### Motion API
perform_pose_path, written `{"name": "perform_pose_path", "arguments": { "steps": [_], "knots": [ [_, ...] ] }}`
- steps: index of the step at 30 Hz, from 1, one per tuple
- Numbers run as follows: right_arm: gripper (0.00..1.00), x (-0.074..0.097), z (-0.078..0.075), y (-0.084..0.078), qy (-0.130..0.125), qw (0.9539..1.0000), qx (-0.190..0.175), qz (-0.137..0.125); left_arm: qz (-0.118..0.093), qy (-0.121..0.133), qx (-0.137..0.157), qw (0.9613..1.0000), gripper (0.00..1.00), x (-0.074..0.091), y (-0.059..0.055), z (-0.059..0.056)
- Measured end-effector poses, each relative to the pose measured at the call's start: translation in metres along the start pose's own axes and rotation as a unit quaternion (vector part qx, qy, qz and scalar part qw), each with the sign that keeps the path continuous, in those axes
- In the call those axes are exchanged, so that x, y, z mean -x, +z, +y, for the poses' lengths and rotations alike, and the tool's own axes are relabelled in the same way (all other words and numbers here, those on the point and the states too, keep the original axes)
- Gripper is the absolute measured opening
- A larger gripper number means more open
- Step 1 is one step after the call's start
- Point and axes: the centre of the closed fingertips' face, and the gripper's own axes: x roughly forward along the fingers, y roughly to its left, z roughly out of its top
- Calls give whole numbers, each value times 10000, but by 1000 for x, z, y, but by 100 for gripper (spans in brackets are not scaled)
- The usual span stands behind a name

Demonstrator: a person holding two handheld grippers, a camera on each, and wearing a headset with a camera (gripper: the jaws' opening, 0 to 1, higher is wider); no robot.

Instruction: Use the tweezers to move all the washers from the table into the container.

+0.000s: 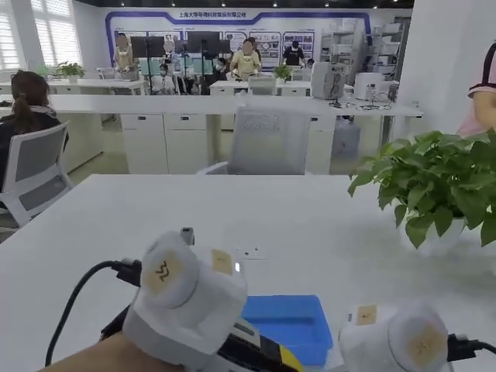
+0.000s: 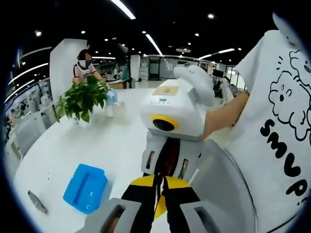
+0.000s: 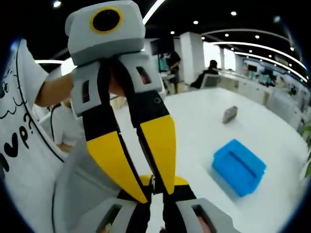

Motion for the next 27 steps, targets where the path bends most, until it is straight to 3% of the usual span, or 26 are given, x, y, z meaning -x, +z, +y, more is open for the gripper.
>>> {"name": "perform_pose_path", "arguments": {
  "steps": [7, 11, 19, 22, 24, 27],
  "knots": [
    [4, -3, 1, -8, 104, 9998, 40, 146, 177, -114, -301, 9993, 0, -1, -8, -2],
    [5, -5, -4, -12, 42, 9998, 82, 201, 252, -7, -484, 9985, 0, 1, -12, 2],
    [8, -8, -14, -12, -88, 9998, -188, -36, 443, 64, -599, 9972, 0, 2, -13, 10],
    [13, -8, -17, -6, -239, 9981, -327, -469, 552, 113, -661, 9962, 0, 5, -11, 14],
    [19, -8, -17, -12, -218, 9972, -567, -436, 494, 107, -671, 9965, 0, 8, -7, 17],
    [21, -11, -19, -24, -275, 9976, -540, -330, 420, 49, -619, 9972, 0, 12, -2, 19]
  ]
}}
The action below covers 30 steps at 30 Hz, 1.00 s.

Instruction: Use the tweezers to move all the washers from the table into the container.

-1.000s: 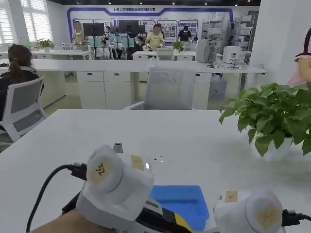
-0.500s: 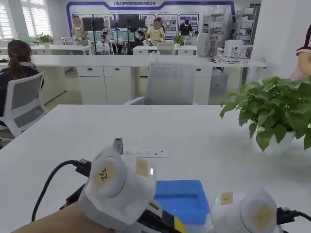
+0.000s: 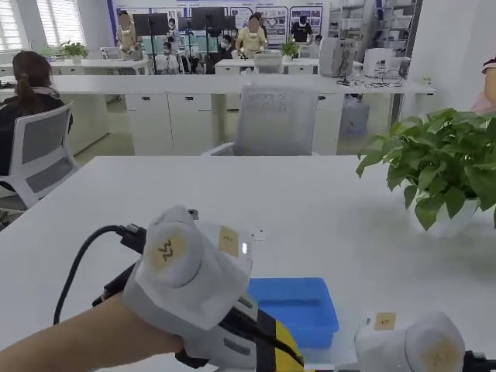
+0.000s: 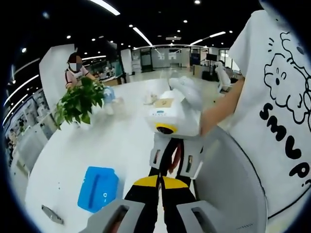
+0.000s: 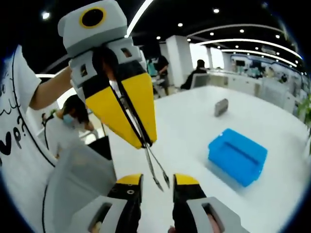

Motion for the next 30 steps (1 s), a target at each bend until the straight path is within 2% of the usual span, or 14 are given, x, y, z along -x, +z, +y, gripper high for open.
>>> {"name": "perform_pose_path", "arguments": {
  "steps": [4, 6, 8, 12, 14, 17, 22, 30],
  "knots": [
    [22, -1, -6, -6, -71, 10000, -46, 2, -14, -55, -71, 10000, 0, 3, 1, 2],
    [19, -2, -9, -8, -108, 9999, -30, 50, -41, -246, -66, 9997, 0, 3, 2, -3],
    [17, -2, -11, -7, -120, 9999, -22, 35, -59, -295, -65, 9995, 0, 2, 2, -4],
    [8, -4, -9, -8, 37, 9999, -3, 101, -10, -334, -114, 9994, 0, 1, -2, -2],
    [7, -4, -8, -8, 82, 9999, 25, 135, -24, -362, -65, 9993, 0, 2, -3, 0],
    [6, -4, -11, -8, 34, 9998, 128, 161, -86, -317, -7, 9995, 0, 2, -4, 3],
    [4, -4, -22, -14, -114, 9987, 350, 363, -7, -180, 31, 9998, 0, 2, -14, 9],
    [4, 0, -42, -22, -265, 9972, 397, 572, -32, -11, 69, 10000, 0, -5, -22, 17]
  ]
}}
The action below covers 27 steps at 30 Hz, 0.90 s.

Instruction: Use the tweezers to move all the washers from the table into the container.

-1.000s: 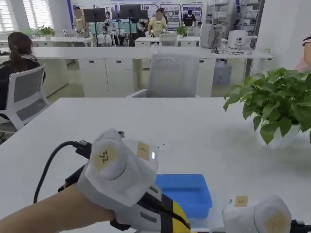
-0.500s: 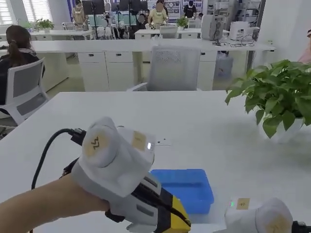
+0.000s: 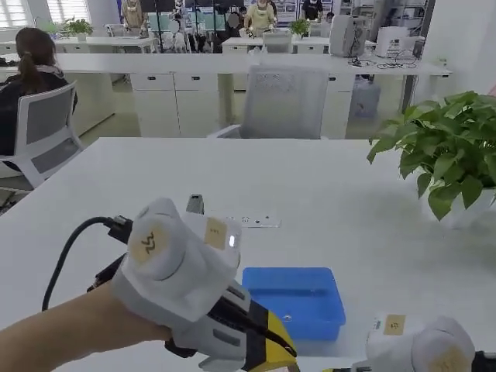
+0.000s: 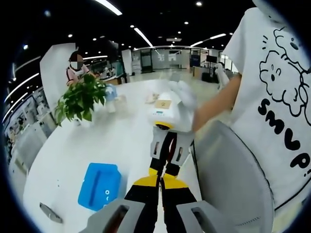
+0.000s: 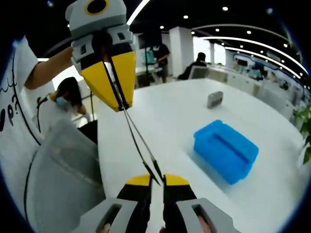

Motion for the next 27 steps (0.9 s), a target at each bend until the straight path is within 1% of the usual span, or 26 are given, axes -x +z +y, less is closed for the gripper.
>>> {"name": "perform_pose_path", "arguments": {
  "steps": [6, 9, 13, 15, 16, 17, 20, 24, 26, 27],
  "knots": [
    [3, 0, -8, -10, -55, 9998, 96, 178, -48, 56, 41, 10000, 0, -7, -8, 4],
    [2, -2, -13, -18, -129, 9991, 223, 348, -54, 161, 92, 9998, 0, -12, -18, 9],
    [1, -5, -18, -28, -169, 9980, 328, 519, -134, 229, 236, 9994, 0, -20, -28, 9],
    [1, -7, -21, -34, -199, 9970, 400, 635, -91, 244, 255, 9993, 0, -24, -35, 9],
    [1, -8, -23, -38, -227, 9961, 471, 705, -29, 257, 252, 9993, 0, -26, -40, 9],
    [1, -9, -24, -39, -225, 9959, 494, 730, -10, 261, 264, 9993, 0, -27, -43, 10],
    [1, -11, -26, -43, -201, 9955, 481, 793, -47, 294, 356, 9989, 0, -30, -47, 13],
    [1, -14, -30, -49, -213, 9937, 597, 923, -33, 347, 422, 9985, 0, -35, -56, 17],
    [1, -17, -32, -53, -217, 9925, 668, 1003, -15, 393, 487, 9980, 0, -38, -61, 19],
    [1, -19, -33, -55, -236, 9917, 698, 1051, 18, 450, 556, 9974, 0, -40, -66, 21]
  ]
}}
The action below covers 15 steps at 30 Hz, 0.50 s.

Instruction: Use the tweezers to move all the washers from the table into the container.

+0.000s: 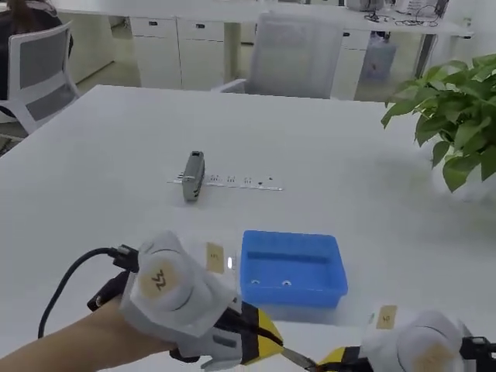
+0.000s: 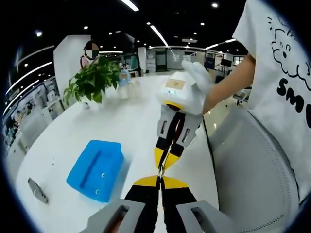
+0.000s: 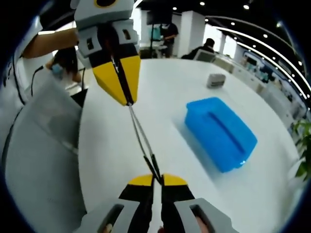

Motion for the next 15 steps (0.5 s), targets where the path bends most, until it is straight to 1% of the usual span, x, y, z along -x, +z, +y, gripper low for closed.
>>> {"name": "perform_pose_path", "arguments": {
  "steps": [2, 5, 10, 12, 15],
  "knots": [
    [1, -4, -1, -4, -4, 9999, 98, 93, 23, 26, 36, 10000, 0, -3, -7, 1],
    [1, -8, -2, -7, -25, 9997, 186, 183, 16, 77, 110, 9999, 0, -7, -14, 1],
    [1, -12, -4, -13, -17, 9995, 183, 264, 69, 87, 210, 9997, 0, -13, -26, 3],
    [2, -13, -5, -16, -78, 9994, 195, 290, 105, 79, 219, 9997, 0, -16, -30, 4],
    [2, -16, -7, -21, -210, 9986, 291, 400, 168, 25, 179, 9997, 0, -22, -34, 6]
  ]
}}
